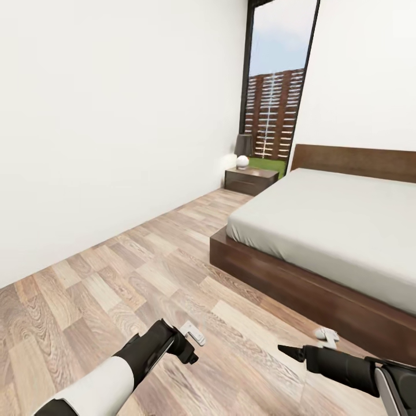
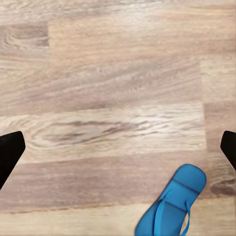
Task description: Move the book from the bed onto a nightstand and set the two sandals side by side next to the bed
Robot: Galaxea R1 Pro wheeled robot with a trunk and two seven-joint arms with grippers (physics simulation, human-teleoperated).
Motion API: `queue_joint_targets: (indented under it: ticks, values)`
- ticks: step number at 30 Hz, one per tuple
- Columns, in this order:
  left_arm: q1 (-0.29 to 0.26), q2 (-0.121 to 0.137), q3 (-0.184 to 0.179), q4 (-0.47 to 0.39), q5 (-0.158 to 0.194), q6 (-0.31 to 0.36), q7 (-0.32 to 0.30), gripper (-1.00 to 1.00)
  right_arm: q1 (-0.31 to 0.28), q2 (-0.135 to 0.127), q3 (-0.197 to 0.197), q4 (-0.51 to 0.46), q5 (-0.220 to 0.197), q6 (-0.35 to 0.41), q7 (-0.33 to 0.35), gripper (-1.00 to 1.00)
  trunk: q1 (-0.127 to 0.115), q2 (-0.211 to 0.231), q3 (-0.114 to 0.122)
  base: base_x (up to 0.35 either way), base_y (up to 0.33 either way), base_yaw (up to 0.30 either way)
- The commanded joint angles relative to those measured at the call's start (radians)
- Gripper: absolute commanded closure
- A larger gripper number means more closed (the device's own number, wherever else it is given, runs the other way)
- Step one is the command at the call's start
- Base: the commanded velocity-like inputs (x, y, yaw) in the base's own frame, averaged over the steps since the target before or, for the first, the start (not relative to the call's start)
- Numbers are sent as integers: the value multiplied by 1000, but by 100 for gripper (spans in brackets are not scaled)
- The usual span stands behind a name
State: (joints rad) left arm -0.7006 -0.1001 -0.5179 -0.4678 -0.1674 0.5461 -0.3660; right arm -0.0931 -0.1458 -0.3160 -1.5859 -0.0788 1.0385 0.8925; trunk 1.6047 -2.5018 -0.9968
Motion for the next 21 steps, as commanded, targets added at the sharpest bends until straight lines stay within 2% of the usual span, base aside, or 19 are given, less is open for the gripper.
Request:
queue_joint_targets:
  ticks: [1,5,7,8,10,17,21]
  values:
    - [0,0,-1,-2,-11,2,-7,-100,-1,-1,-11,0,-9,9,-2,-100,0,-1,-5,0,0,0]
    - [0,0,-1,-4,-11,2,-7,-100,0,-3,-31,0,-13,9,15,-100,2,-2,-20,0,0,0]
    - [0,0,-1,-9,-11,2,-7,-100,0,-5,-38,0,-14,9,61,-100,3,-2,-28,0,0,0]
    - [0,0,-1,-9,-11,2,-7,-100,0,-5,-38,0,-14,9,61,-100,3,-2,-32,0,0,0]
    - [0,0,-1,-13,-11,2,-7,-100,1,-11,-41,0,-14,9,127,-100,4,-3,-40,0,0,0]
    - [0,0,-1,-20,-11,2,-7,-100,7,-79,-56,0,-16,9,307,-100,7,-4,-67,0,0,0]
    - [0,0,-1,-21,-11,2,-7,-100,8,-98,-72,0,-16,9,386,-100,9,-5,-82,0,0,0]
